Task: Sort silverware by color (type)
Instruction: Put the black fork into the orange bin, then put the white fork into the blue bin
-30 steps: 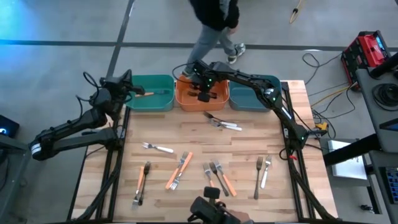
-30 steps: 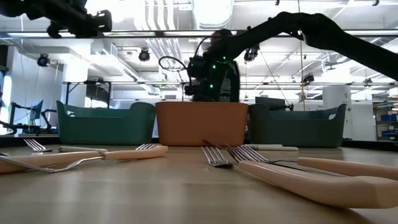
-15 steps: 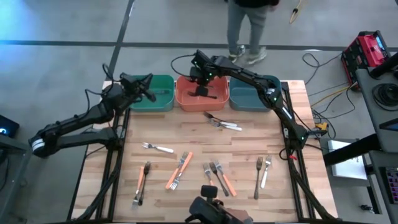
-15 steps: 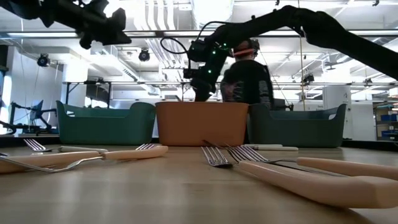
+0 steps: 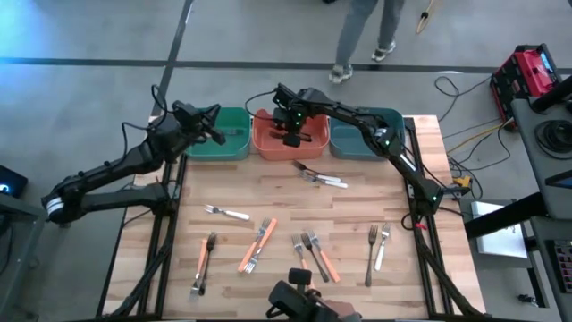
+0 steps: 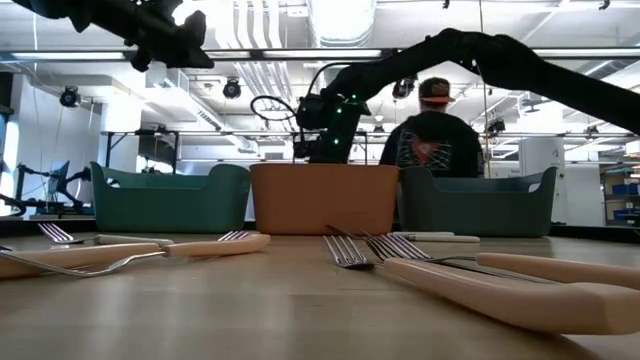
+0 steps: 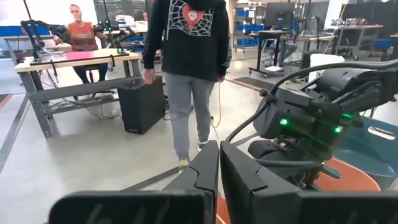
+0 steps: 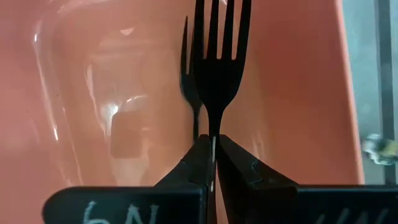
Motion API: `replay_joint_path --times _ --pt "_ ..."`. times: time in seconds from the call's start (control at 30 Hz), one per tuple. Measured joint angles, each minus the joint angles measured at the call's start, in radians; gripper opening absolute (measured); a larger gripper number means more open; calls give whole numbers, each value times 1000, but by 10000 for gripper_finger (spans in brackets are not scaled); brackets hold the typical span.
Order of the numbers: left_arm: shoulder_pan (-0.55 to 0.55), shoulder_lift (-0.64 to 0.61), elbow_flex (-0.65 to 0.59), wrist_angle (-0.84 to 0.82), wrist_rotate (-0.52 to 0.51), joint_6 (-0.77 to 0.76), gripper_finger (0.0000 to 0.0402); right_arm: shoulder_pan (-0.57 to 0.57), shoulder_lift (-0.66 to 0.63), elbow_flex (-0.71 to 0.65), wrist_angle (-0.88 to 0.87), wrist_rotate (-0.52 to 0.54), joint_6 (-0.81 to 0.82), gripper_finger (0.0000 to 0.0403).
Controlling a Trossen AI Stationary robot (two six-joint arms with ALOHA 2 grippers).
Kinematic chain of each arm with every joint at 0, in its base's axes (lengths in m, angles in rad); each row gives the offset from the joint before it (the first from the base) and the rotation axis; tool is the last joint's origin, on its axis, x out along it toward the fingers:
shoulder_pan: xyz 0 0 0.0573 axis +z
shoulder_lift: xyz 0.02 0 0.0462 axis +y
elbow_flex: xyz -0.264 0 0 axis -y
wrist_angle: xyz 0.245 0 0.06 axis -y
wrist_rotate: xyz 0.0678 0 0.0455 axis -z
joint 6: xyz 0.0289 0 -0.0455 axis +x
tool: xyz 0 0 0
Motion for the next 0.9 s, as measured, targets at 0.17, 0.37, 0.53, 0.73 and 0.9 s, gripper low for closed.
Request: replay_joint_path --times 0.17,0.37,0.53,0.73,0.9 --pt "0 1 14 -30 -4 3 0 0 2 0 4 0 2 11" --pt "1 1 17 -39 -5 3 0 0 3 0 11 2 8 30" --pt "1 1 17 -38 -6 3 0 0 3 0 11 1 19 43" --pt "1 1 19 -38 -6 10 0 0 3 0 11 1 47 48" --pt "1 4 19 -51 -5 -9 0 1 -16 4 10 1 62 48"
